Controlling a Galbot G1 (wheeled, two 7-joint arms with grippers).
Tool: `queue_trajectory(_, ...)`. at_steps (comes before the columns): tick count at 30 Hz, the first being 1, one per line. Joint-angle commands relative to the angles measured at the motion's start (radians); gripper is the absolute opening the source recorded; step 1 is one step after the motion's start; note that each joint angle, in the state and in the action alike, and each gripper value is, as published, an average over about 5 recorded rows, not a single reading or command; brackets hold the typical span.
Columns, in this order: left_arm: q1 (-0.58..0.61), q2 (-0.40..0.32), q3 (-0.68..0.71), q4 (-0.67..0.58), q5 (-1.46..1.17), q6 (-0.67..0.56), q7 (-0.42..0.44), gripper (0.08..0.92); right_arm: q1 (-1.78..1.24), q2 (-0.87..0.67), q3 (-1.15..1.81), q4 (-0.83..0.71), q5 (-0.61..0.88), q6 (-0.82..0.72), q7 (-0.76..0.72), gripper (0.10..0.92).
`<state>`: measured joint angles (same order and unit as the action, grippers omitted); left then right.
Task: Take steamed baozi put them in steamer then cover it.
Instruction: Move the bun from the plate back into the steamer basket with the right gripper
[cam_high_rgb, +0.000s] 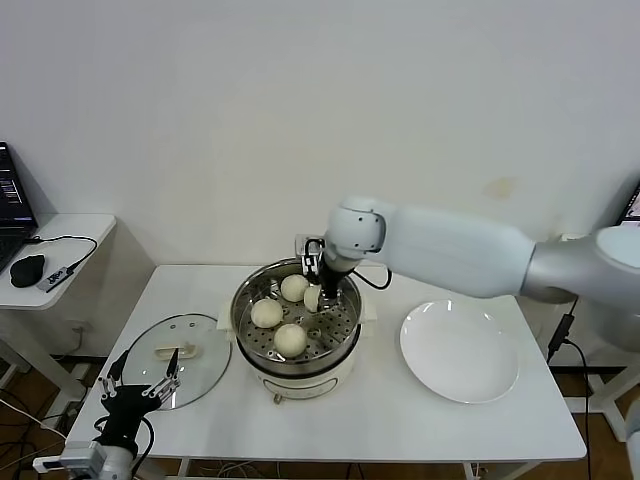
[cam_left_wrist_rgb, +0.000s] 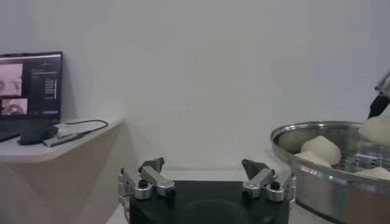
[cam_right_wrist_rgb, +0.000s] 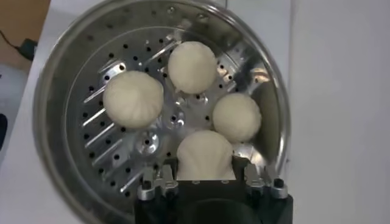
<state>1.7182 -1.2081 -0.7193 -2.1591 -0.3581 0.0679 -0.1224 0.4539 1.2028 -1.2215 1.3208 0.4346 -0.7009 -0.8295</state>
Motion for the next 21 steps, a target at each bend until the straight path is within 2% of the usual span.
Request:
queue_trajectory(1,-0.005,0.004,-0.002,0.006,-0.001,0.000,0.000,0.823,-0.059,0.048,-0.008,-0.057,-0.071,-0.026,0.013,0.569)
queue_trajectory(14,-0.012,0.004,0.004,0.014,0.001,0.002,0.001,0.823,-0.048,0.022,0.021,-0.025,-0.056,-0.026,0.014,0.597)
queue_trajectory(21,-0.012,0.002,0.005,0.011,0.001,0.002,0.002,0.823,0.021,-0.054,0.033,0.075,0.017,-0.027,0.039,0.774)
